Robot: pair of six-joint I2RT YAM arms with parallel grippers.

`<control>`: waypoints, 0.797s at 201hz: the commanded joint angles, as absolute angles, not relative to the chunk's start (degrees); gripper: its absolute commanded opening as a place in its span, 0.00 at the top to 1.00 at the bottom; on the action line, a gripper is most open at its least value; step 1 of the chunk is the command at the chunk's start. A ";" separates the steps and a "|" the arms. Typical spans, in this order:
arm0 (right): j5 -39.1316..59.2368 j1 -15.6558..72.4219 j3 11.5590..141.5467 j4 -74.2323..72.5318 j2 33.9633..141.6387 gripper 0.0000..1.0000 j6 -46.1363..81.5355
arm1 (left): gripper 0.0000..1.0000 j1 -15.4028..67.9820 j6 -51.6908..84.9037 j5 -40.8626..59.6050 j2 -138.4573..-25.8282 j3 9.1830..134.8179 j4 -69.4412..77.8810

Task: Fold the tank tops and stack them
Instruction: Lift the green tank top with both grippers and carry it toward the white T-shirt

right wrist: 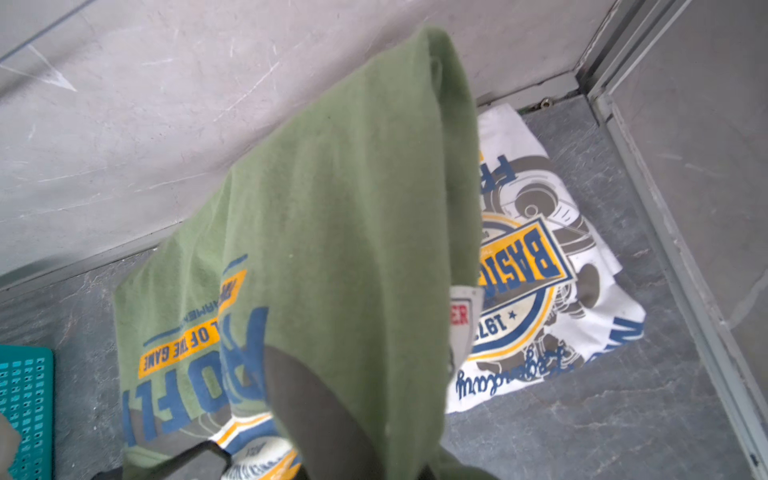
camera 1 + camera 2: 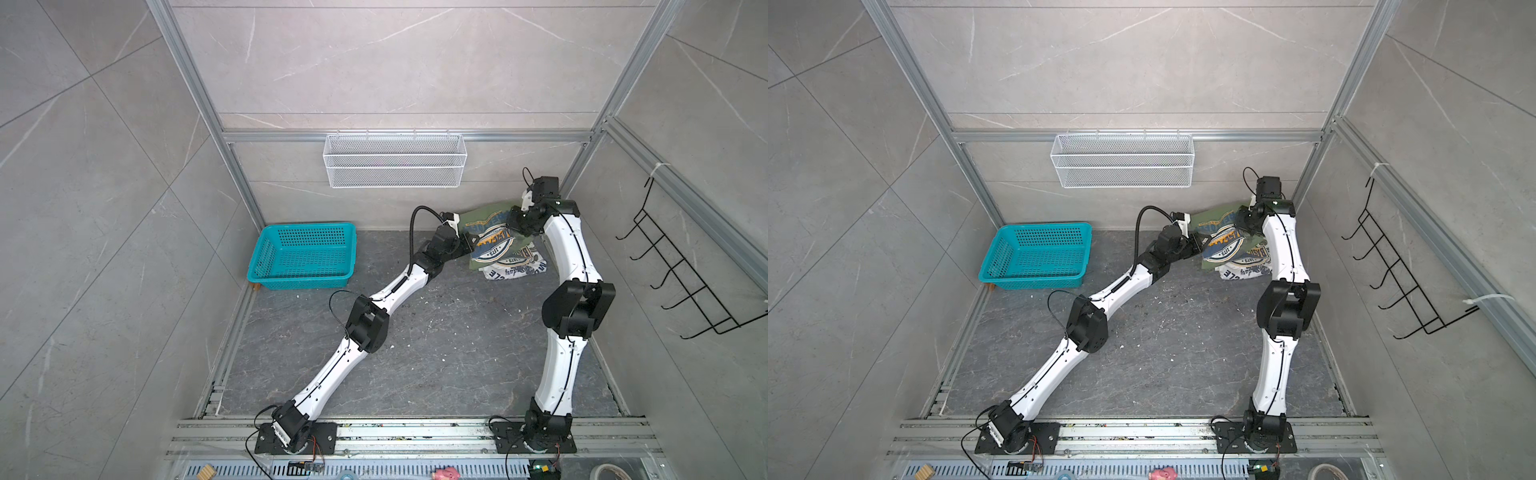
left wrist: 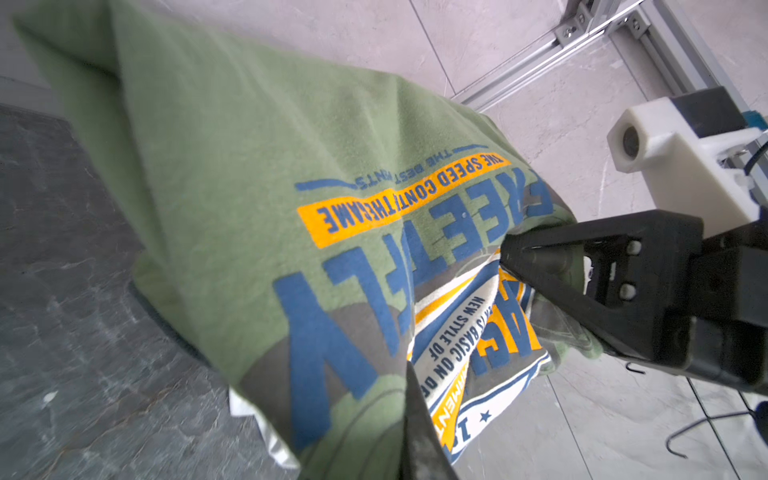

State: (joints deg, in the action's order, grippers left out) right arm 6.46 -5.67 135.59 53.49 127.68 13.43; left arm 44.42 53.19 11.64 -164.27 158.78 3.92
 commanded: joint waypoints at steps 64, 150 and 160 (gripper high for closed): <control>4.98 -10.37 122.95 47.78 129.87 0.91 18.08 | 1.00 44.74 52.09 7.66 -169.98 160.31 8.43; -0.66 -6.01 130.07 52.10 127.58 0.91 14.27 | 1.00 44.65 49.92 8.71 -167.39 157.81 8.70; -1.22 -5.14 131.71 52.98 128.22 0.90 13.70 | 1.00 44.63 49.92 8.66 -167.43 157.65 8.72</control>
